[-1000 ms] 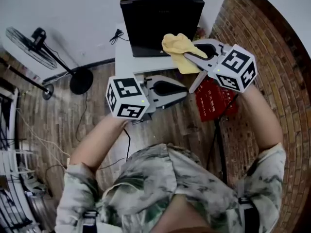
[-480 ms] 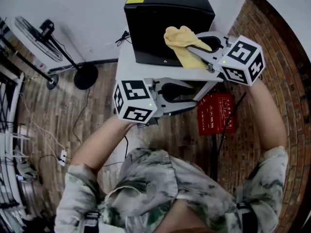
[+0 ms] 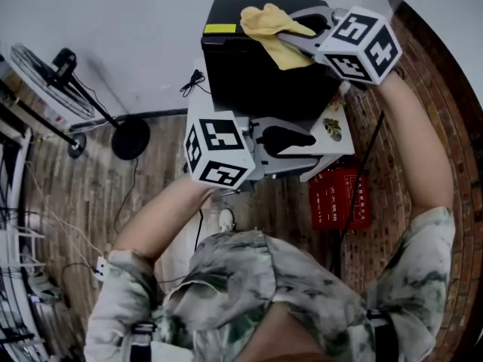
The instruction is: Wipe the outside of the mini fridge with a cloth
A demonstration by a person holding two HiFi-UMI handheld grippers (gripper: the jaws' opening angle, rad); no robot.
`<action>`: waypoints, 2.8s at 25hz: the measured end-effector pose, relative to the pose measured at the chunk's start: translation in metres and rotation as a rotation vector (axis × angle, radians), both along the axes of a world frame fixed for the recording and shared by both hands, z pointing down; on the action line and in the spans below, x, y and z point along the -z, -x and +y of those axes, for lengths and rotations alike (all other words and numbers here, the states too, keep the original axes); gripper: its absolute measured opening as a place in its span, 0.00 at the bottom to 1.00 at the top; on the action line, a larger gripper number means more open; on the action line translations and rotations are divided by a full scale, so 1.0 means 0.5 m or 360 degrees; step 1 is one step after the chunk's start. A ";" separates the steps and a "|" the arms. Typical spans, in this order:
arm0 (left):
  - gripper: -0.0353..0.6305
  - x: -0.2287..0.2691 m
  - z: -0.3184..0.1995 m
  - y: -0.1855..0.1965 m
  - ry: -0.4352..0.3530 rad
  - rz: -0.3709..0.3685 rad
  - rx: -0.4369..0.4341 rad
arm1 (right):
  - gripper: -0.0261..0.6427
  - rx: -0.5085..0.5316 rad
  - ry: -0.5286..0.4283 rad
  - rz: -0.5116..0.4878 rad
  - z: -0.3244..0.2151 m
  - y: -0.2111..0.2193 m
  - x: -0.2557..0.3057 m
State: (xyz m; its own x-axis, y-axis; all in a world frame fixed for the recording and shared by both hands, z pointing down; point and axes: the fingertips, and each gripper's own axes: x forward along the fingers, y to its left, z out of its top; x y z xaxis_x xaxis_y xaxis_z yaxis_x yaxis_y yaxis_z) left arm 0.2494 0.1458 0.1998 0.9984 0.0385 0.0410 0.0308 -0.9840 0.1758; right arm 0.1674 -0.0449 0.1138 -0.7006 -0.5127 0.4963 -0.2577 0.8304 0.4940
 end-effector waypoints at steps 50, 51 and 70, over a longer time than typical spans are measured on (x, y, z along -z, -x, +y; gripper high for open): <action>0.26 -0.021 -0.296 -0.051 -0.0101 -0.0085 -0.0305 | 0.18 -0.0550 -0.0296 0.0563 -0.505 -0.232 -0.102; 0.26 -0.022 -0.298 -0.054 -0.0104 -0.0092 -0.0303 | 0.18 -0.0505 -0.0310 0.0552 -0.505 -0.202 -0.094; 0.26 -0.051 -0.329 0.014 -0.0074 -0.0129 -0.0149 | 0.18 -0.0156 -0.0414 0.0790 -0.601 0.108 -0.165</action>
State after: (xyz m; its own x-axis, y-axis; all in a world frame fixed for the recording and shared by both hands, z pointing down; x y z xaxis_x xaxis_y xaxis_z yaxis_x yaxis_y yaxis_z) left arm 0.2426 -0.0186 0.2255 0.9838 0.1278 0.1256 0.1106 -0.9846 0.1357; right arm 0.1132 -0.3453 0.1964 -0.3583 -0.7130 0.6027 -0.0122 0.6491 0.7606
